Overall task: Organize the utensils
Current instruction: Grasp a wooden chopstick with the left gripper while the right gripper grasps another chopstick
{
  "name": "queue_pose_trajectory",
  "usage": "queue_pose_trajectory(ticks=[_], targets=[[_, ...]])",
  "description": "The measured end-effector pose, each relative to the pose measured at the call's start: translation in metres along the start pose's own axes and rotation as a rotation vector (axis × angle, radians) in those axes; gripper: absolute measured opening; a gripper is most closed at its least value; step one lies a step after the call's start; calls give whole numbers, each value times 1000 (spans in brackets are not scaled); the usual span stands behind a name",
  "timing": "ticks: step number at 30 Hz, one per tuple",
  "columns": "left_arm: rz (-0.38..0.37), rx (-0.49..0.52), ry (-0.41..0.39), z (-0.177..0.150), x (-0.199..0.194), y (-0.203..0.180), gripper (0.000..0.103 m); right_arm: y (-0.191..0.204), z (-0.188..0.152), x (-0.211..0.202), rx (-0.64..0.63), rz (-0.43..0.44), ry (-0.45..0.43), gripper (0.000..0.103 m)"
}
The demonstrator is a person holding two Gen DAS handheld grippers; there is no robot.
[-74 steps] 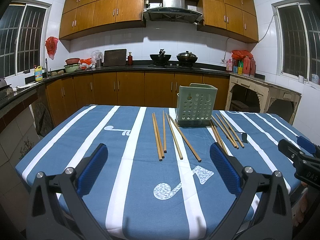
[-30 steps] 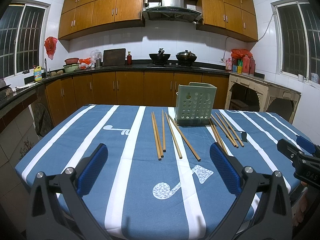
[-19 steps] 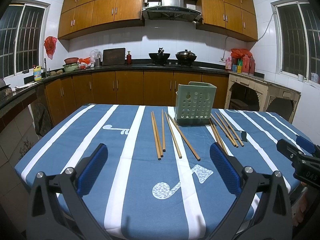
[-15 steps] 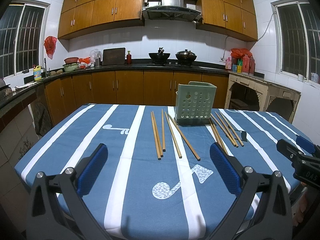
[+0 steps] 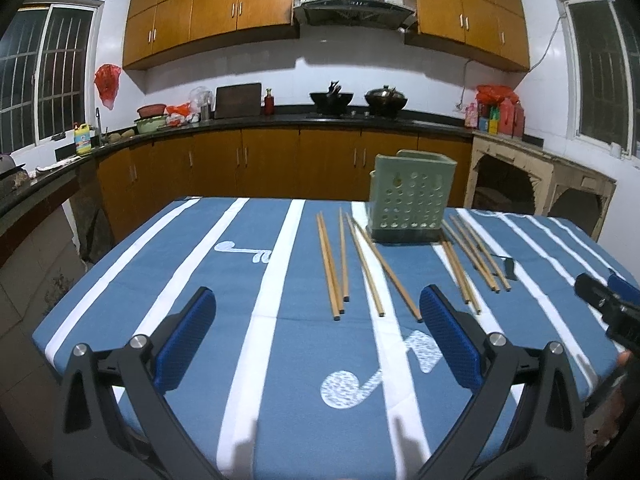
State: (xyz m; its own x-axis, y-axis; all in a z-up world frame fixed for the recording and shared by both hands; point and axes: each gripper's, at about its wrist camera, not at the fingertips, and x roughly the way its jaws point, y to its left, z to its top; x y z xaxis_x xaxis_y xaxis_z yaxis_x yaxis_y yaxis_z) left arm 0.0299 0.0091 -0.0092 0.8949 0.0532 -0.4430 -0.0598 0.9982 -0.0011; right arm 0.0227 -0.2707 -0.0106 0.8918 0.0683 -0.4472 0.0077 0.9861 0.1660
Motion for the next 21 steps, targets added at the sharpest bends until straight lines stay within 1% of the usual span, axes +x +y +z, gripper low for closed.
queue_pose_trajectory(ticks=[1,4,6,9,10,11,12,14,17,18,20,21], targets=[[0,-2,9,1,3,1,99,-4,3,12,9,-2,19,101],[-5,-17,79,9,25,10,99,-15,15,33,44,-13,80,101],[-7,-29,143,15,48,16,99,-21,23,53,65,-24,137,100],[-7,-61,220,24,79,27,99,-30,32,81,101,-35,221,90],[-5,-68,235,25,88,30,97,-33,33,90,117,-38,240,83],[-7,-73,255,26,100,32,90,-36,34,100,133,-49,266,76],[-8,-71,269,27,107,33,87,-39,36,109,142,-55,284,72],[-8,-62,302,28,122,34,73,-44,38,129,166,-56,327,58],[-29,-40,344,28,140,32,64,-45,41,152,192,-43,373,48],[-34,-32,352,27,144,31,64,-44,42,157,190,-42,378,47],[-42,-24,369,27,151,30,59,-39,42,168,168,-46,389,40],[-51,-24,380,28,155,29,57,-37,42,172,161,-46,398,39]])
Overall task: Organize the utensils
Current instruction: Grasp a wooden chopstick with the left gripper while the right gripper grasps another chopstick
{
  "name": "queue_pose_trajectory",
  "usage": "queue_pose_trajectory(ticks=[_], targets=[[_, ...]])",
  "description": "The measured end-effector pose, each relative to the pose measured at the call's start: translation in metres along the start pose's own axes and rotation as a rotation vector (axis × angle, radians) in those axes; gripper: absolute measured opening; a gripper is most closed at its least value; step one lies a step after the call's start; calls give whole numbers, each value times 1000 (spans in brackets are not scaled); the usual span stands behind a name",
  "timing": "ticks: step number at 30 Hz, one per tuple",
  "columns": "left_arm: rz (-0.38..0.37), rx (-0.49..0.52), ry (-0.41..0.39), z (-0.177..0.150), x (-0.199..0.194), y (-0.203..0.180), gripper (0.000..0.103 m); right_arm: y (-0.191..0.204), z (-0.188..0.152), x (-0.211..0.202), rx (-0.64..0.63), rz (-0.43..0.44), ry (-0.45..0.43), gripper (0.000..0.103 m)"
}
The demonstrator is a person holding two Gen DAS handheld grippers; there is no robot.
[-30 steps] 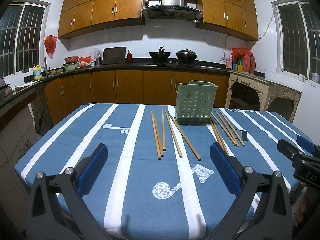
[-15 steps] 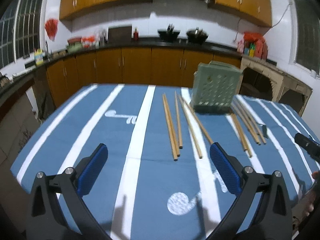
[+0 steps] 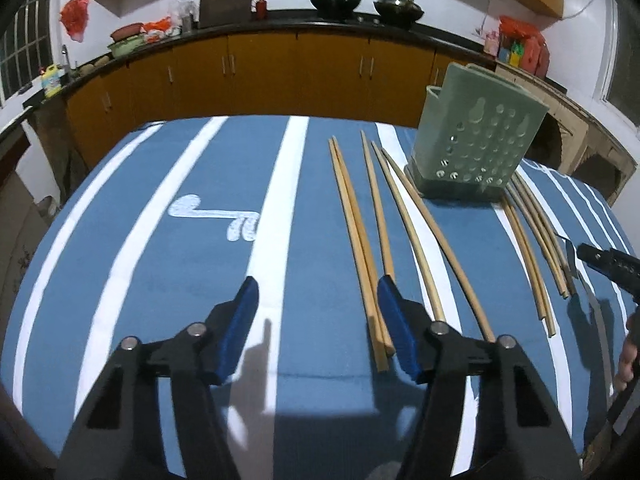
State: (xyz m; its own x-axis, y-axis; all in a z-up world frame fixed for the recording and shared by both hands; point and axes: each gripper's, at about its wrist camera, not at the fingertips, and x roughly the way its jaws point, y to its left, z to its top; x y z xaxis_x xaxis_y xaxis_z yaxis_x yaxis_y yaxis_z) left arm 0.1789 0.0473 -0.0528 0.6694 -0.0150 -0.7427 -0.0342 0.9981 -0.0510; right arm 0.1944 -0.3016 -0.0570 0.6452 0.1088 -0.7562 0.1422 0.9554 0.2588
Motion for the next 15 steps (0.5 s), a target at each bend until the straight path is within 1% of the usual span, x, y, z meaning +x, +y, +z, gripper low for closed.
queue_pose_trajectory(ticks=[3,4,5,6,8,10,14,15], targets=[[-24,-3,30,6,13,-2,51,3,4,15,-19,-16,30,27],[-30,-2,38,6,16,-3,48,2,2,20,-23,-22,48,20],[-37,0,48,7,19,-3,47,1,0,22,-21,-19,52,17],[-43,3,55,7,22,-4,46,1,-4,20,-33,-34,36,16],[-54,13,66,8,26,-6,44,0,-5,18,-49,-48,26,9],[-52,21,77,10,32,-9,41,-2,-5,18,-39,-42,23,9],[-60,29,109,11,42,-12,33,-2,-5,18,-43,-50,19,9],[-59,31,110,11,43,-12,32,-1,-5,19,-46,-52,17,9]])
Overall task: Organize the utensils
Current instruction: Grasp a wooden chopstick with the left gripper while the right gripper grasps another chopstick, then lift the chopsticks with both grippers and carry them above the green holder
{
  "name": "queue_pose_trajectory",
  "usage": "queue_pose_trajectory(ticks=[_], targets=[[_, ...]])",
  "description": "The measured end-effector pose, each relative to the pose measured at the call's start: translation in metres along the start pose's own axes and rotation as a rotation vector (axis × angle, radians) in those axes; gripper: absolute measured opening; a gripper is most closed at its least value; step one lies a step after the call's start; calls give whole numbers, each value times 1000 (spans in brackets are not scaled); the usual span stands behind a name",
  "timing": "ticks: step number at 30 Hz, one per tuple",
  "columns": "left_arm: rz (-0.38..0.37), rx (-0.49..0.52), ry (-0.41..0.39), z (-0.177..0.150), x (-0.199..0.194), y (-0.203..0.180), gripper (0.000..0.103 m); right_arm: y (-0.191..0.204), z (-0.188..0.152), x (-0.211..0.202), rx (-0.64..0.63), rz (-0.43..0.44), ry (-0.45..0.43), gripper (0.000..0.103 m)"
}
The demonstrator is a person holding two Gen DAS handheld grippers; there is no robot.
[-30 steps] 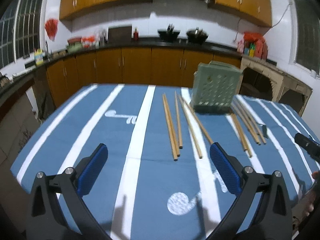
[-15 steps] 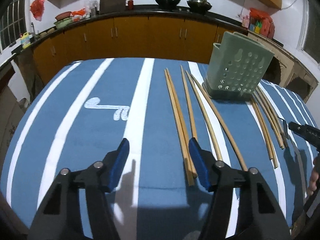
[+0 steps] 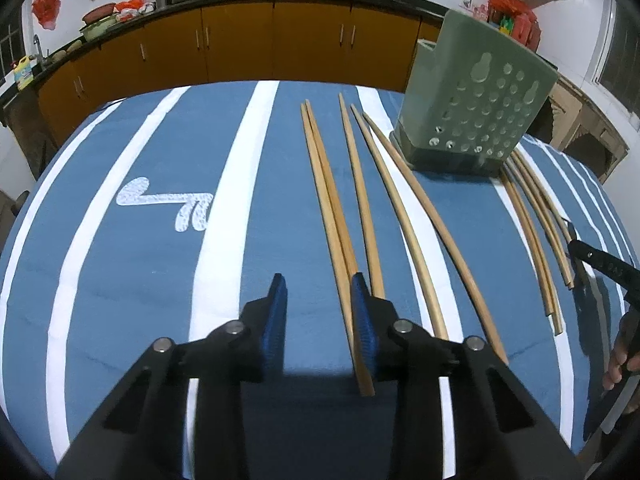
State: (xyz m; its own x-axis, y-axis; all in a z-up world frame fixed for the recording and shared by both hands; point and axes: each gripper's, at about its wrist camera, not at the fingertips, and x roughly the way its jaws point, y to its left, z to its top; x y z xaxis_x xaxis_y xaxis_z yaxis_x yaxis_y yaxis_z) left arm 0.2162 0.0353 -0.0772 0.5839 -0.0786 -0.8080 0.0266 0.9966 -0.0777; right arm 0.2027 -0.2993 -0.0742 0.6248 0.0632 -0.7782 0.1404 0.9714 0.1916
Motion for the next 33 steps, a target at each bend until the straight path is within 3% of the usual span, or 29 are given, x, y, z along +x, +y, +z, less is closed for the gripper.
queue_pose_trajectory(ticks=[6,11,19,33], targets=[[34,15,11,4,6,-1,28,1,4,3,2,-6,-2,9],[80,10,6,13,12,3,9,5,3,3,-16,-22,-11,9],[89,-28,-14,19,15,29,8,-18,1,-1,42,-35,-30,8],[86,9,-50,5,10,22,13,-13,-5,-1,-7,-69,-63,8]])
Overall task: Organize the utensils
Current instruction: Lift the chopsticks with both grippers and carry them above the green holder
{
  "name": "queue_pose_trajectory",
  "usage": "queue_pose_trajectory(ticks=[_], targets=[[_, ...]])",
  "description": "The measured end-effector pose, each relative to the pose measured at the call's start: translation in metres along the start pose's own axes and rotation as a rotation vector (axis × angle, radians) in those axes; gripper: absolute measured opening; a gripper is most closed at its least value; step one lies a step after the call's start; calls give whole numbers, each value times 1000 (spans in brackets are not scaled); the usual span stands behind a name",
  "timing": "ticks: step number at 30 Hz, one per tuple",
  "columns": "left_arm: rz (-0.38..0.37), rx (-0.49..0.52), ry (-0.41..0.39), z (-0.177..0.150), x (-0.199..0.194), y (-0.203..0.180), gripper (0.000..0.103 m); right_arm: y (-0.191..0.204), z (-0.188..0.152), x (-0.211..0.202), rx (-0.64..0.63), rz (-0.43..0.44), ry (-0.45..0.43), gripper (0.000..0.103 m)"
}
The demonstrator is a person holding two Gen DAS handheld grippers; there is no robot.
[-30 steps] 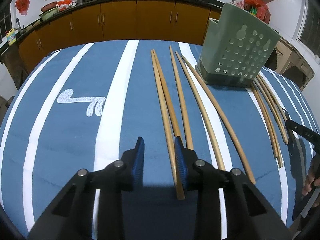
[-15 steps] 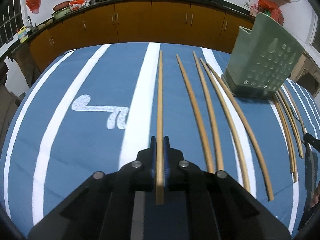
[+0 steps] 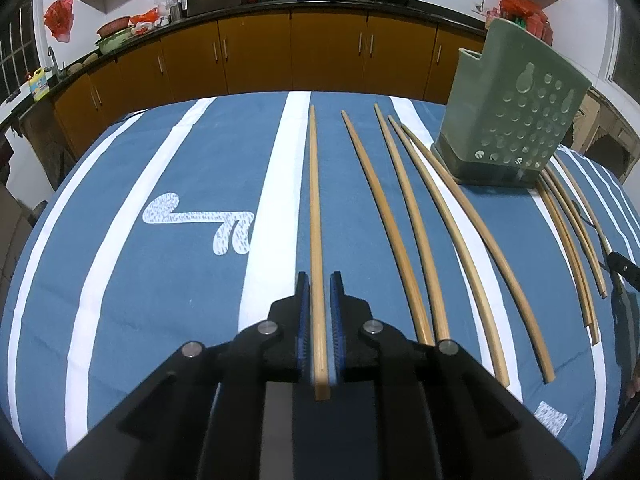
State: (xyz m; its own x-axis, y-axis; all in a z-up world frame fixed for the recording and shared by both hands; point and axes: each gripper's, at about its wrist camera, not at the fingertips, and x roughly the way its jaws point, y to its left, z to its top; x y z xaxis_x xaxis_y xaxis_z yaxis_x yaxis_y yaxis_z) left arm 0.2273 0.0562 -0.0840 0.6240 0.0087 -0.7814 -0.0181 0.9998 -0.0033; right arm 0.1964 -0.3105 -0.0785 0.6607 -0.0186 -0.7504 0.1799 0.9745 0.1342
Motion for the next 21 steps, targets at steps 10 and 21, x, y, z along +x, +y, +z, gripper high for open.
queue_pose_trajectory(ticks=[10,21], targets=[[5,16,1,-5,-5,-1,8,-4,-4,-4,9,22,-1,8],[5,31,-63,-1,-48,11,8,-20,5,-55,23,49,-136,8]])
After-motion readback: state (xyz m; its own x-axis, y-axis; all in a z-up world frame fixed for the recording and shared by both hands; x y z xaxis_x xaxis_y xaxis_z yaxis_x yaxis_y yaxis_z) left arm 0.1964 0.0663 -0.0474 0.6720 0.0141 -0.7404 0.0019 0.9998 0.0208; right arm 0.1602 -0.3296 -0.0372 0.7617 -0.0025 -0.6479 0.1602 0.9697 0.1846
